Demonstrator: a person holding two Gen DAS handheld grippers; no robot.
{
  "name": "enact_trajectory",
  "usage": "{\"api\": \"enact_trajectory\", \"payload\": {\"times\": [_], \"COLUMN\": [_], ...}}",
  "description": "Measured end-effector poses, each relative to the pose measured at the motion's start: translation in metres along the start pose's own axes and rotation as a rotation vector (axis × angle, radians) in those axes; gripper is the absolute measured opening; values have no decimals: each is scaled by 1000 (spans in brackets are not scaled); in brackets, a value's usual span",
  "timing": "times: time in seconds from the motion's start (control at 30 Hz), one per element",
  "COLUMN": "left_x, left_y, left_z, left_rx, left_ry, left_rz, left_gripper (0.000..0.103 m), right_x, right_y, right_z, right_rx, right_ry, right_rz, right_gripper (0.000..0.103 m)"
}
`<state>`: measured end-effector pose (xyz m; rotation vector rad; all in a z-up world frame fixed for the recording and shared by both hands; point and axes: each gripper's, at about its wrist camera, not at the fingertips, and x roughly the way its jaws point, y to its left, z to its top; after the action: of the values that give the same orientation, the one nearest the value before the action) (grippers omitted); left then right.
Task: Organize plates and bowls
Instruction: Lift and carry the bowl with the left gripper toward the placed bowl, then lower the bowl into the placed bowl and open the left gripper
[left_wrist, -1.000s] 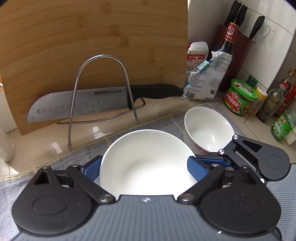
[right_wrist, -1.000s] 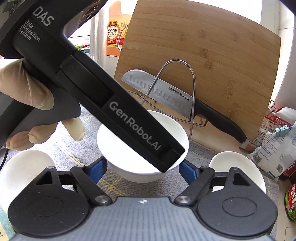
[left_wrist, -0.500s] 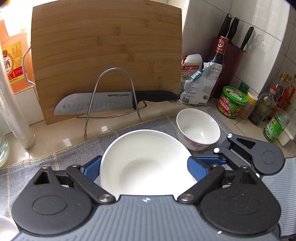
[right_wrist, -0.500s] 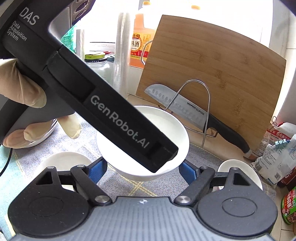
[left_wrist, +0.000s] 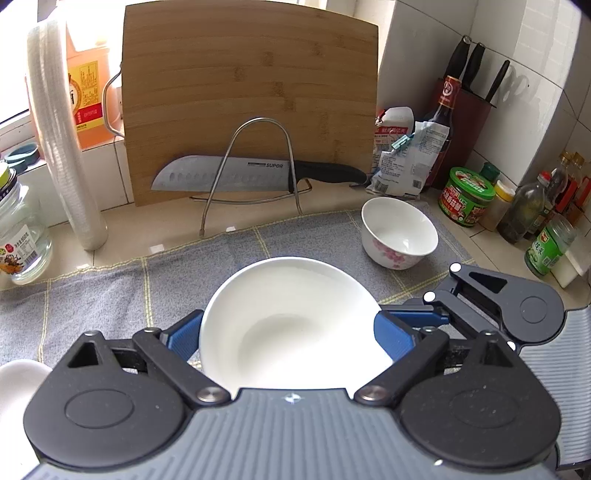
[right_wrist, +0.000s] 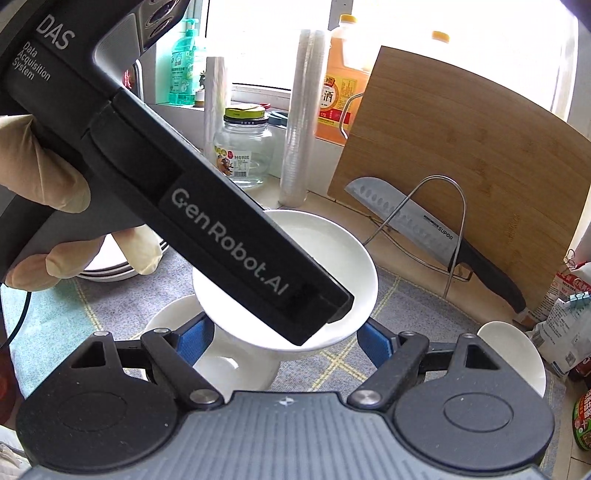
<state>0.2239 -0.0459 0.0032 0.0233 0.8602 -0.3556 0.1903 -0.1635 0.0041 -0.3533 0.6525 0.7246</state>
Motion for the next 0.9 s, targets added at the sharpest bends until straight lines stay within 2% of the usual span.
{"api": "enact_trajectory", "payload": {"times": [0.4,0.9], "left_x": [-13,-5], "left_y": [9,11], "left_z": [-29,-41], "left_rx": [-60,-68], "left_ry": [17,66], "left_rz": [8,5], "left_gripper": [95,95], "right_x": [1,9], "right_y": [28,36], "right_z": [-7,-15], "right_rx": [-32,4], "right_ry": [45,97], "right_rz": [45,83], "right_gripper": [87,87]}}
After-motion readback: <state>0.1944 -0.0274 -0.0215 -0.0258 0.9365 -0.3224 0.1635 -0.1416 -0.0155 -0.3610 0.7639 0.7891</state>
